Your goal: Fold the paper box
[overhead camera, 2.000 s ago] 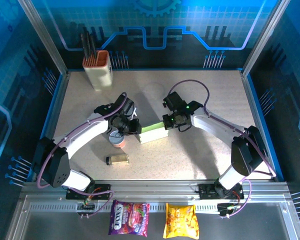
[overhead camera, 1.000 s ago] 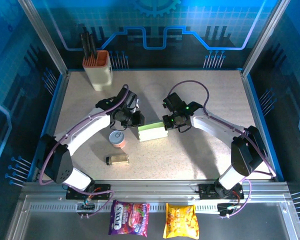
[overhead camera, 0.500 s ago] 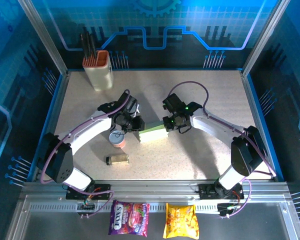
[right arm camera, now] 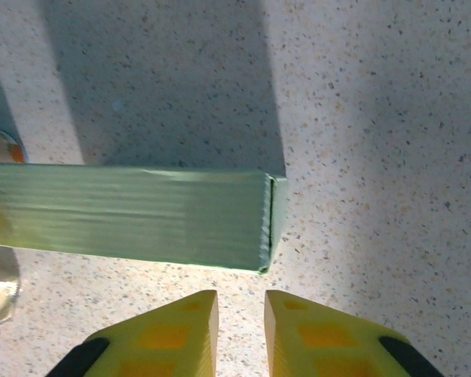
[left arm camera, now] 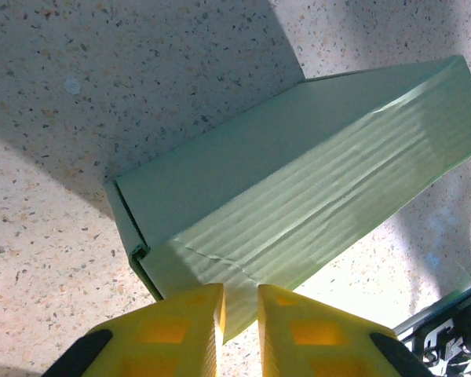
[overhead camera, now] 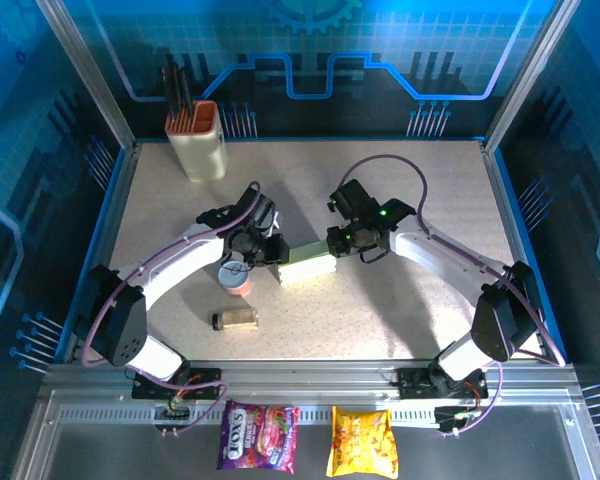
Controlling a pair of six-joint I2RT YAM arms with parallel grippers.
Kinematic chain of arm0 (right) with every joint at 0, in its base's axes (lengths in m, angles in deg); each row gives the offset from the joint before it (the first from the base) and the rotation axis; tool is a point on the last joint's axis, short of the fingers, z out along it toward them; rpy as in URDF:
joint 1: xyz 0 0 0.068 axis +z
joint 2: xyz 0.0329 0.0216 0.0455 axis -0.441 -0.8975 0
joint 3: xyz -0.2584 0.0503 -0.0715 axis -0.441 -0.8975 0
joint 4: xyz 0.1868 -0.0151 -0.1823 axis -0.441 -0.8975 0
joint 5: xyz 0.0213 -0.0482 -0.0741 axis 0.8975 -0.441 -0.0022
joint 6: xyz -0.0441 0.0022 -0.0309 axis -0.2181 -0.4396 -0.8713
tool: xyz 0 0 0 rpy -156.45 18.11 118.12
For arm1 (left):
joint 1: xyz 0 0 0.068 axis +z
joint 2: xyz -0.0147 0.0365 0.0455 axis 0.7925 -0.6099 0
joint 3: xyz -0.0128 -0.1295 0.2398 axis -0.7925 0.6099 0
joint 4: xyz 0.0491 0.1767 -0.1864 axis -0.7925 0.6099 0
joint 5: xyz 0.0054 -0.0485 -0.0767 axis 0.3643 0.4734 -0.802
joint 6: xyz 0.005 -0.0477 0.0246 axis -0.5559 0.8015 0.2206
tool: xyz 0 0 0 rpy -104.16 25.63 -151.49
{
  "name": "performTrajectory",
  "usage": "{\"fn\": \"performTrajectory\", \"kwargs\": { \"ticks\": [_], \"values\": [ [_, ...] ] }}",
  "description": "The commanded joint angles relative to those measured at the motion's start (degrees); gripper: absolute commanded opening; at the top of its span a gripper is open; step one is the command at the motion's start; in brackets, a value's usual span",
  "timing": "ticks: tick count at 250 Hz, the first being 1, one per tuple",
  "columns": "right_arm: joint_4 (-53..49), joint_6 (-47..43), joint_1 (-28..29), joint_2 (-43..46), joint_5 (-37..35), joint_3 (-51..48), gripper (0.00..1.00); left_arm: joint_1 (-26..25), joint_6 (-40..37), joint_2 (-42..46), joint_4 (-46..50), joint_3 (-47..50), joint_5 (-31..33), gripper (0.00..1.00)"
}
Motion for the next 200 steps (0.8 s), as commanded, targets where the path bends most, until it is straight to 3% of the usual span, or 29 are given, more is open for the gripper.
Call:
{"fn": "performTrajectory", "kwargs": {
  "ticks": [1, 76, 107, 200],
  "values": [
    [-0.3, -0.2, 0.8, -1.9, 2.2, 3.5, 0.22, -0.5, 0.5, -0.8, 1.5, 1.5, -0.1, 0.2],
    [2.3, -0.2, -0.2, -8.0, 1.0, -0.6, 0.14, -0.5, 0.7, -0.1, 1.3, 2.7, 0.4, 0.2],
    [2.1, 0.6, -0.6, -9.5, -0.6, -4.1, 0.11, -0.5, 0.6, -0.1, 1.3, 3.9, 0.8, 0.14],
    [-0.5, 1.2, -0.8, -6.6, -1.3, -4.9, 0.09, -0.5, -2.9, -2.3, 3.3, 1.7, 7.0, 0.07]
  ]
}}
